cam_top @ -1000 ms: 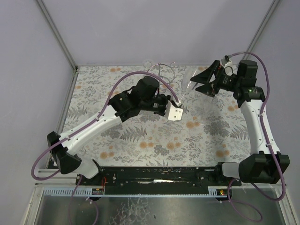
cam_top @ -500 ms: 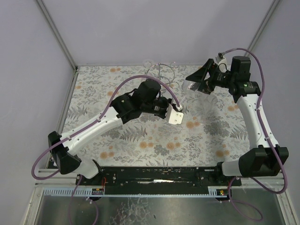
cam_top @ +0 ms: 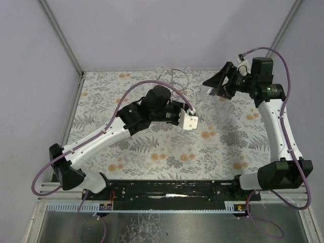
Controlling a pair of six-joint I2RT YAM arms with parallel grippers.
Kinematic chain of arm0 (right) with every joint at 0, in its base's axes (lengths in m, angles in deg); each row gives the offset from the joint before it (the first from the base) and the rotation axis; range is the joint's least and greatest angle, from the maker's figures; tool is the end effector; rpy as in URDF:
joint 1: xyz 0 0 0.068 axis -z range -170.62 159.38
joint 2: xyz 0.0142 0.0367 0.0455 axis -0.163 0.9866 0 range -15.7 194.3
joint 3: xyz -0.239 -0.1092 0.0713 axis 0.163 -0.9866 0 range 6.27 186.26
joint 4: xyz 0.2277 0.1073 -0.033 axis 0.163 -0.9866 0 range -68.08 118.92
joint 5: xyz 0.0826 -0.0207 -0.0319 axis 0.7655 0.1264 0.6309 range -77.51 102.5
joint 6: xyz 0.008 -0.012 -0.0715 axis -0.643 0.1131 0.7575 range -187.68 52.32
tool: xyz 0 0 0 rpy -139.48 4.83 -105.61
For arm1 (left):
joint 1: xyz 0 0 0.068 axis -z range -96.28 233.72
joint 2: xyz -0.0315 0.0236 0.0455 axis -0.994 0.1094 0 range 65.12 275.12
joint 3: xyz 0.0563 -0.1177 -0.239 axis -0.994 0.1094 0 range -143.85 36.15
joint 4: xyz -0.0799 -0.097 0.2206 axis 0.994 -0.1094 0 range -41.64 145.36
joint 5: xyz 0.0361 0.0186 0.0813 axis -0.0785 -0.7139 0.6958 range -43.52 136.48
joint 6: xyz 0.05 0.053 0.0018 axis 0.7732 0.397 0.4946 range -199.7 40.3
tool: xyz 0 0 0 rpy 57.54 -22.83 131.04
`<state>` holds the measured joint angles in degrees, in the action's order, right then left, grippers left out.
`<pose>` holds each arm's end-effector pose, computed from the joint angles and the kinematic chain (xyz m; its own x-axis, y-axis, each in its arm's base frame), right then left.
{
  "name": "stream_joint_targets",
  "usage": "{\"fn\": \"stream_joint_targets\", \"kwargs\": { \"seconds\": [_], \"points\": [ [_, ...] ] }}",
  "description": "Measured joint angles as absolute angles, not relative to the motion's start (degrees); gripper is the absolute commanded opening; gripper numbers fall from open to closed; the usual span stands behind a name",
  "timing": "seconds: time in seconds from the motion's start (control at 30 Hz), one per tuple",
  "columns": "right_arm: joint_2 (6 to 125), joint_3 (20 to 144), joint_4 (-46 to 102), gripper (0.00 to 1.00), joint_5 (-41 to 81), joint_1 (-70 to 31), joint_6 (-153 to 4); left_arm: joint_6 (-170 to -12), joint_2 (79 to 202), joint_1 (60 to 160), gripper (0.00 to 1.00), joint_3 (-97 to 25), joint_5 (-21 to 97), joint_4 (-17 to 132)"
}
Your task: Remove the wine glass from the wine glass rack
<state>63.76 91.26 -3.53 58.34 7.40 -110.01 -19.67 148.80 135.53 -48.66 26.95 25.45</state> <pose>0.3039 0.0540 0.4024 -0.7812 0.4423 -0.4406 -0.1859 0.5089 0.8405 0.1953 -0.2810 0.3768 0.6500 0.4944 -0.5772 0.7183 -0.1517 0.6789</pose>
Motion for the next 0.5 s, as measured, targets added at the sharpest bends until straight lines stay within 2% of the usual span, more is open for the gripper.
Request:
{"fn": "stream_joint_targets", "kwargs": {
  "seconds": [0.17, 0.3, 0.43, 0.5],
  "points": [
    [62.76, 96.65, -7.04, 0.28, 51.52, 7.42, -104.76, -30.44, 148.80, 129.61, 0.62, -50.43, 30.03, 28.77],
    [60.59, 97.77, -8.73, 0.29, 46.67, 6.88, -101.27, -44.50, 149.43, 120.30, 0.69, -55.77, 31.26, 29.36],
    [59.54, 98.93, -9.45, 0.29, 40.05, 2.24, -97.46, -59.95, 150.79, 110.40, 0.77, -62.02, 30.21, 29.91],
    [59.46, 99.19, -9.32, 0.29, 36.31, -1.82, -95.83, -66.86, 151.60, 105.85, 0.86, -64.36, 28.85, 29.84]
  ]
}}
